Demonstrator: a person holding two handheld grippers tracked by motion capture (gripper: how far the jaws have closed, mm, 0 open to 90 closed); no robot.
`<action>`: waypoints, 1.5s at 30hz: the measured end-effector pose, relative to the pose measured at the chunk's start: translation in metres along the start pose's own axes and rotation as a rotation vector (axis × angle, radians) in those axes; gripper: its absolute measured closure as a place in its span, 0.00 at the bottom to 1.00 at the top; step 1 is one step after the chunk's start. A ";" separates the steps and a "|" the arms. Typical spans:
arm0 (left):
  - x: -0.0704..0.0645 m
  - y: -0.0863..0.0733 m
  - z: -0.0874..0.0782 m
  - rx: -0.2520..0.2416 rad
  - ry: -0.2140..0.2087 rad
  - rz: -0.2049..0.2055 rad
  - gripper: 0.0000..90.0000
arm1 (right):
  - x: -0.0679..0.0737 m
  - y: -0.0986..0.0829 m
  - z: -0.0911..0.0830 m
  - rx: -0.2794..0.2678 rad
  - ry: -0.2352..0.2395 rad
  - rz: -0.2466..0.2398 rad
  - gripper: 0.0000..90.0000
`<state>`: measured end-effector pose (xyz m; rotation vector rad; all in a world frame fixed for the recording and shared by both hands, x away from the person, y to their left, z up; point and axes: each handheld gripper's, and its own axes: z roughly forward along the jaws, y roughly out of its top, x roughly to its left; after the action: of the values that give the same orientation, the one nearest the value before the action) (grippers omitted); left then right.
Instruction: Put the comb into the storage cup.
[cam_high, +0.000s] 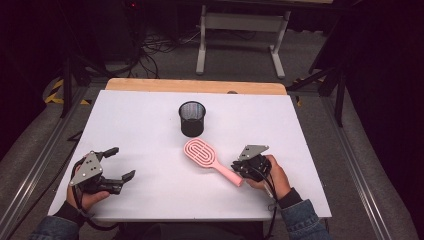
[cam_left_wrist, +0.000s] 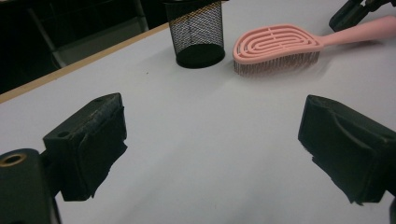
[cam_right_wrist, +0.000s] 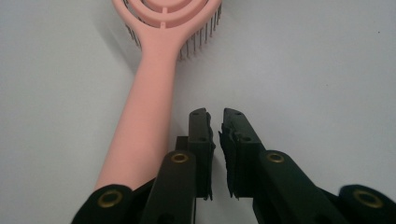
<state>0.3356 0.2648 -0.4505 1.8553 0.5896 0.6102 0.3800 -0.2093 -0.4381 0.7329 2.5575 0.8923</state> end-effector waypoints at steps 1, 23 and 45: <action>0.000 0.000 0.000 0.000 0.000 0.000 0.10 | 0.000 0.001 -0.001 -0.002 -0.003 -0.001 0.91; 0.000 0.000 0.000 -0.004 0.002 0.004 0.10 | -0.006 0.027 -0.015 -0.014 0.018 0.014 0.54; -0.001 0.000 0.001 0.002 -0.011 0.007 0.08 | 0.011 0.062 0.020 0.163 0.066 0.041 0.09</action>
<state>0.3361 0.2635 -0.4512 1.8618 0.5773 0.6042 0.4023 -0.1514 -0.4141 0.8173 2.7073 0.7383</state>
